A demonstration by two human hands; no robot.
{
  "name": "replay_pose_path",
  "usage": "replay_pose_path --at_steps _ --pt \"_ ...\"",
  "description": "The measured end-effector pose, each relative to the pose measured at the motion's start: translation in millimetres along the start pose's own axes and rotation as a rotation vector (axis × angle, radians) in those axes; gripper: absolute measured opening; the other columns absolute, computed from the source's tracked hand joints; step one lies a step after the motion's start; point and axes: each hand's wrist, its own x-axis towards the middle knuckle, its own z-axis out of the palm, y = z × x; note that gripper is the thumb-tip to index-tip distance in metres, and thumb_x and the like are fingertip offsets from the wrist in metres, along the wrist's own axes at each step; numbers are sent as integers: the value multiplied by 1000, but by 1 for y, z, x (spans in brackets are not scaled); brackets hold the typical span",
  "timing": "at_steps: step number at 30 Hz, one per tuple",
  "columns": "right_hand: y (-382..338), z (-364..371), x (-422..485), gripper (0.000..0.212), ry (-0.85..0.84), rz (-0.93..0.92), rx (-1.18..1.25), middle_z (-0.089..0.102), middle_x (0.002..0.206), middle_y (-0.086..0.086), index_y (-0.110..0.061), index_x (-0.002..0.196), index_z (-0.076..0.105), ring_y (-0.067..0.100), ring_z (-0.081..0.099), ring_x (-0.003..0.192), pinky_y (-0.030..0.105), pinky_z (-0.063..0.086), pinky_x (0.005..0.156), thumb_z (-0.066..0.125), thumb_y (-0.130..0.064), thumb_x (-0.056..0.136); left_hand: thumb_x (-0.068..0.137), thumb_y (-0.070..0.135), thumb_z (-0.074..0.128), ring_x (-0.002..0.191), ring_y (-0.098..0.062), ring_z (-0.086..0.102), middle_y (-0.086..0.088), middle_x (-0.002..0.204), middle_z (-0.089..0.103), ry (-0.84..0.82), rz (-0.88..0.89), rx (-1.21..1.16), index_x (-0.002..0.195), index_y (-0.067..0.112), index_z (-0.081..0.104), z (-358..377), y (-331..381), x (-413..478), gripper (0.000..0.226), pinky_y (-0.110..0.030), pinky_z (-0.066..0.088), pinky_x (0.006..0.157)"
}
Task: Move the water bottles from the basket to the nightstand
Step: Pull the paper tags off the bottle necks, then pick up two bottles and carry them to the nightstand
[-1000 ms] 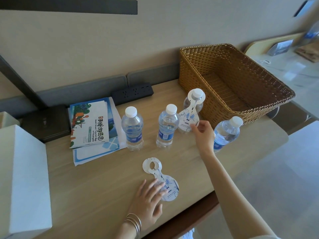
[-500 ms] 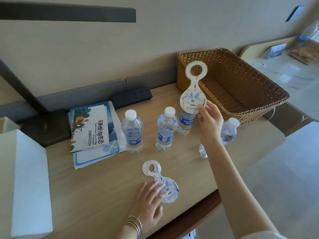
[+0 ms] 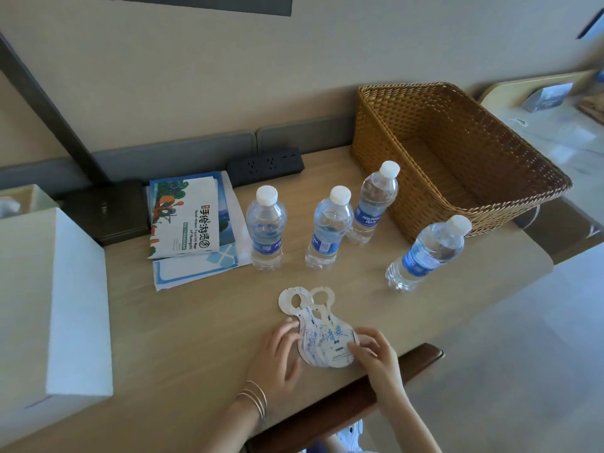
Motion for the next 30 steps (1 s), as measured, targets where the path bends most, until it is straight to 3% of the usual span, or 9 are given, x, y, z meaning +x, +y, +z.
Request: replay_pose_path --at_steps 3,6,10,15,18,21,27,30 --pt "7 12 13 18 12 -25 -282 67 74 -5 -21 90 65 20 66 73 19 48 61 71 -7 79 78 23 49 119 -14 43 3 130 42 64 -85 -24 107 18 48 -4 3 -2 29 -23 37 95" --pt "8 24 24 20 133 -82 -656 61 84 -12 -29 83 59 9 60 71 19 45 60 74 -19 76 77 24 50 120 -15 44 3 133 41 0 -65 22 114 19 48 -2 1 -2 37 -26 43 92" --pt "5 31 30 24 193 -129 -992 50 93 -13 -33 92 56 8 48 92 26 43 64 73 -34 76 79 21 50 129 -17 40 2 136 46 -100 50 98 119 22 51 1 2 -2 40 -29 44 96" --pt "12 29 32 26 27 -199 -960 48 97 -10 -27 110 64 11 45 100 22 42 74 66 -28 84 80 25 52 126 -18 43 4 127 59 -148 162 220 108 27 63 0 5 -2 31 -30 34 101" --pt "12 31 26 25 -70 -212 -814 51 97 -11 -22 114 65 4 53 87 10 41 73 61 -23 89 82 25 51 127 -18 43 4 126 59 -130 128 249 106 27 63 -6 1 -11 26 -33 34 102" --pt "9 30 20 32 -90 -224 -733 53 103 -12 -22 116 63 -1 55 90 5 40 73 56 -7 89 85 24 48 131 -17 40 6 132 55 -102 55 270 111 27 61 -24 -14 -39 29 -35 35 102" --pt "16 52 10 40 -227 -288 -809 53 115 -13 -22 119 62 12 52 107 23 46 89 55 -2 85 86 22 42 129 -18 41 4 129 57 -6 -91 362 111 23 64 -62 -30 -86 33 -33 35 100" --pt "20 70 5 39 -296 -321 -849 51 115 -12 -20 118 62 14 48 109 23 43 90 56 -2 84 84 22 43 124 -19 44 1 123 60 73 -171 398 106 21 65 -75 -35 -96 31 -34 36 98"
